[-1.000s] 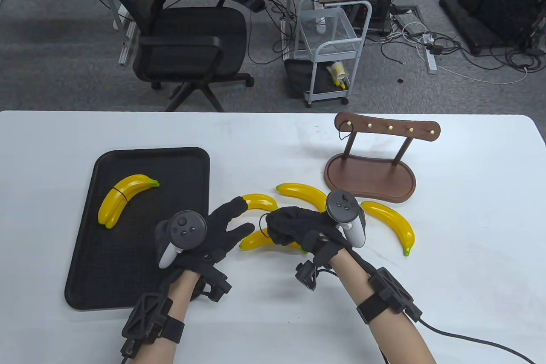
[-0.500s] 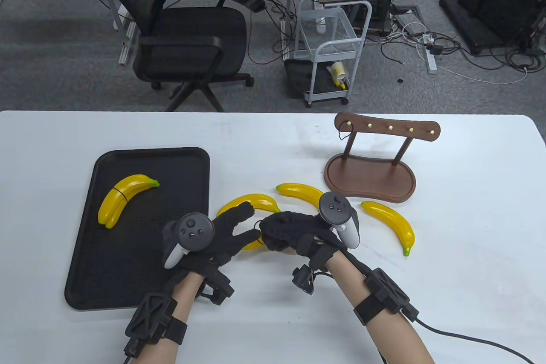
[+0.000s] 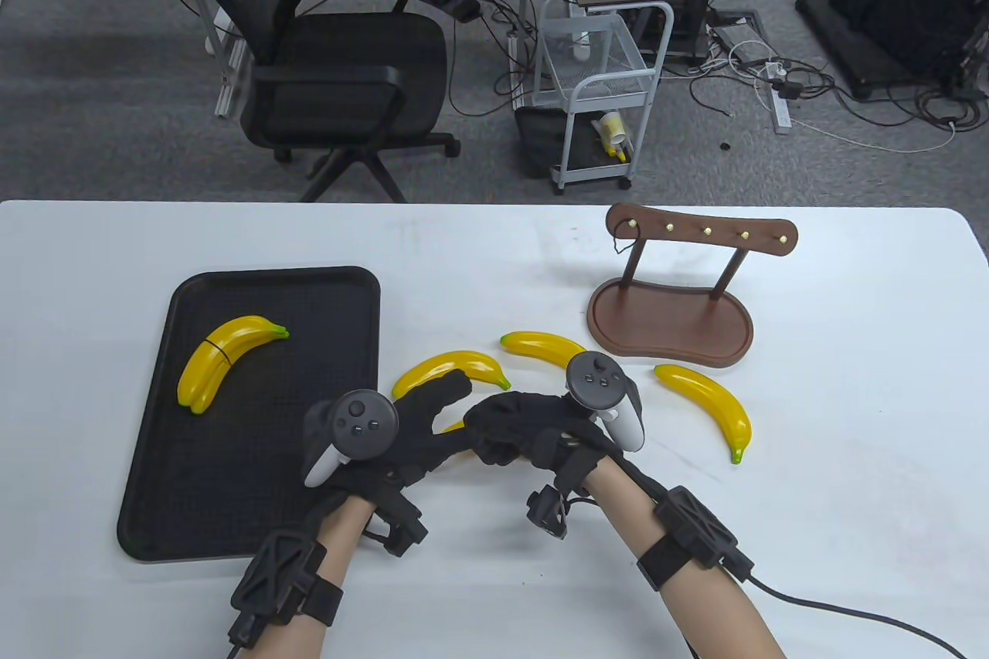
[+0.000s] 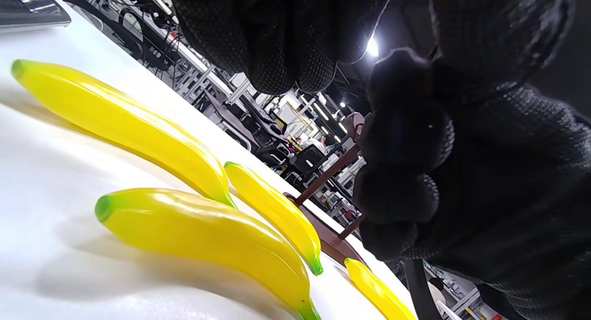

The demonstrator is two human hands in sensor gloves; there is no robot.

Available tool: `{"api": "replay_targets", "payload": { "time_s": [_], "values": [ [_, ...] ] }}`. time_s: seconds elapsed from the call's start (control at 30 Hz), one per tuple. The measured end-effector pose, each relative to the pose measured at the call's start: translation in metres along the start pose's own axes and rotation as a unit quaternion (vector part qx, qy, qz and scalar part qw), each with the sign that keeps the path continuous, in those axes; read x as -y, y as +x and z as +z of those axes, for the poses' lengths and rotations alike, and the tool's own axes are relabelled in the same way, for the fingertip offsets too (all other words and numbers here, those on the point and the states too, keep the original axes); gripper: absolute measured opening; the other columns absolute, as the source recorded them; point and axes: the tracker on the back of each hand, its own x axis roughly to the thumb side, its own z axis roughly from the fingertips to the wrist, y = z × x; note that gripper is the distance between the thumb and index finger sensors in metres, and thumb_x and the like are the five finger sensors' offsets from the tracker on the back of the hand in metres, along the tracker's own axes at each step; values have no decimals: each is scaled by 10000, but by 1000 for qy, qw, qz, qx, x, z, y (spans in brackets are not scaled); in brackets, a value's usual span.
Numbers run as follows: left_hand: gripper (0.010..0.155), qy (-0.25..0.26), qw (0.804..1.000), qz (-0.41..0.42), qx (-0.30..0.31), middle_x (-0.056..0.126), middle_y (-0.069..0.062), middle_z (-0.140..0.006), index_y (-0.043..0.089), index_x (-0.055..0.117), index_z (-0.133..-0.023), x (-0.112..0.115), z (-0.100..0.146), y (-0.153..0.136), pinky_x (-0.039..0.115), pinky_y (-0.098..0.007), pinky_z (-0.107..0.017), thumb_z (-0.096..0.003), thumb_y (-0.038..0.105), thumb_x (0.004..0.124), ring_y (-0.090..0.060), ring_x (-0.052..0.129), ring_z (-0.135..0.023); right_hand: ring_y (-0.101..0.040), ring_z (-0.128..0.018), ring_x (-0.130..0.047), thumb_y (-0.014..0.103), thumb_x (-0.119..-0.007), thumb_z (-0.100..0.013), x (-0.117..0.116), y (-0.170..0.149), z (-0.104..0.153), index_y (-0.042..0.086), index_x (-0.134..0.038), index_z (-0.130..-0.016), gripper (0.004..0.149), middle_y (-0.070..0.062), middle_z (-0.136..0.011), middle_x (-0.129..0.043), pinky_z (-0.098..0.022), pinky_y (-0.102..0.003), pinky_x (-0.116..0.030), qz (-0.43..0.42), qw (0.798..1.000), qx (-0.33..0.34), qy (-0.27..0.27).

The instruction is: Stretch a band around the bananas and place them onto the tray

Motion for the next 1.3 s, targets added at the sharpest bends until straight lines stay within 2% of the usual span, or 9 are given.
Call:
{"api": "replay_targets", "payload": {
  "time_s": [0.47, 0.63, 0.77, 0.97, 1.3],
  "values": [
    [839, -8, 1000, -6, 20, 673, 25, -1178, 284, 535, -1121, 3, -1, 11, 623, -477, -819, -411, 706, 680, -287, 753, -1074, -305, -560, -998, 343, -780, -574, -3, 1, -1, 86, -847, -830, 369, -96, -697, -972, -408, -493, -830, 15, 1000, 1, 13],
    [811, -2, 999, 26, 21, 697, 31, -1161, 289, 553, -1110, -2, 0, 10, 638, -473, -810, -417, 692, 673, -279, 777, -1055, -304, -560, -998, 346, -782, -571, 0, 5, 1, 87, -849, -830, 371, -93, -696, -974, -408, -494, -830, 41, 999, 6, -11],
    [804, 4, 999, 39, 18, 704, 24, -1154, 289, 553, -1110, -5, 1, 7, 645, -470, -806, -419, 682, 670, -277, 787, -1045, -298, -561, -1000, 353, -785, -570, 4, 12, 3, 92, -850, -827, 372, -86, -695, -974, -410, -491, -833, 115, 993, 17, -36],
    [777, 1, 997, 78, 18, 741, 31, -1124, 295, 582, -1093, -8, 0, 2, 672, -467, -788, -419, 670, 668, -267, 825, -1010, -298, -557, -1001, 355, -787, -566, 9, 17, 6, 95, -854, -820, 369, -82, -689, -977, -408, -490, -833, 163, 984, 18, -70],
    [725, -10, 993, 117, 22, 809, 37, -1070, 301, 650, -1052, -9, -1, 0, 711, -465, -754, -422, 658, 654, -257, 882, -955, -291, -556, -1002, 355, -783, -567, 21, 16, 9, 101, -854, -819, 365, -77, -686, -976, -408, -486, -834, 167, 980, 13, -110]
  ]
}}
